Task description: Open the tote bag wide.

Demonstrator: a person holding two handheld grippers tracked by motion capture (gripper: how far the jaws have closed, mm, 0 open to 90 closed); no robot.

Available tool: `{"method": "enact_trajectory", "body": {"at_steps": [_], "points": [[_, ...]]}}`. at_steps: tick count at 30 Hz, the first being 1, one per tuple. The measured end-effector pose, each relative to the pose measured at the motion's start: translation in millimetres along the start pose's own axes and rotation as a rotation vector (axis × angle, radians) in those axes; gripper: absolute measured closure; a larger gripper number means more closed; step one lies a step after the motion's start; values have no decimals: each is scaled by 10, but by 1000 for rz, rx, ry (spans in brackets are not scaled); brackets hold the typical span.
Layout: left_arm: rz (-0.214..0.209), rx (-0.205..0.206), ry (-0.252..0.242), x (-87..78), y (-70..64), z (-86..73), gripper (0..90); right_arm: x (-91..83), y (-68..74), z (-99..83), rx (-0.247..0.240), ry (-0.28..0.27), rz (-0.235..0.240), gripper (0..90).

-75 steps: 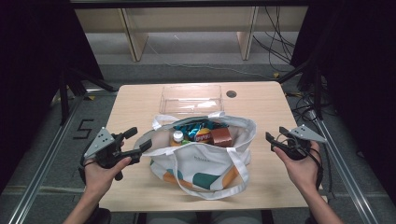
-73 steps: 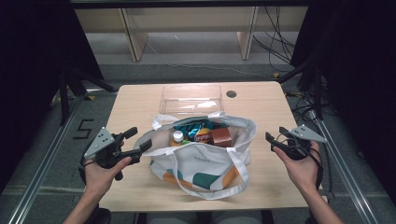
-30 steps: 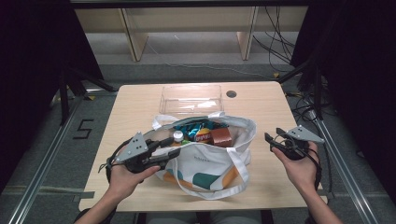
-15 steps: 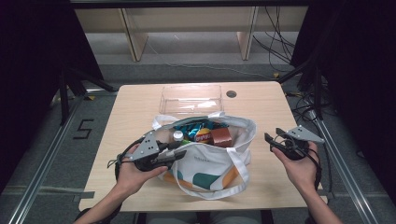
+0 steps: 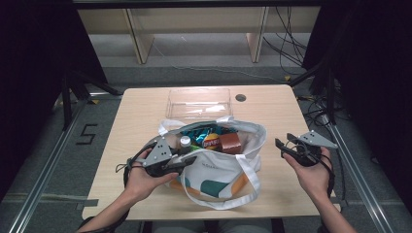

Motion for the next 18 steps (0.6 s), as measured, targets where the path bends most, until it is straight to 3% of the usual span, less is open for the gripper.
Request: {"method": "enact_trajectory", "body": {"at_steps": [5, 15, 17, 18], "points": [[-3, 39, -30, -58, 0, 98, 736, -1, -9, -5, -1, 7, 12, 488], [-29, 59, -5, -31, -28, 77, 870, 9, -7, -9, -2, 7, 18, 489], [-54, 66, -6, -52, -59, 97, 873, 11, -36, -5, -17, 0, 5, 489], [-68, 76, -6, -61, -70, 104, 875, 4, -29, -12, 5, 5, -3, 490]]}}
Point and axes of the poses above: each handheld gripper's, and its own axes: x roughly forward along the jaws, z roughly out of its top, y roughly to its left, the point moved 10 cm from there along x, roughly forward along the jaws, and after that the axes turned 5 degrees about -y, right-handed, at the moved point
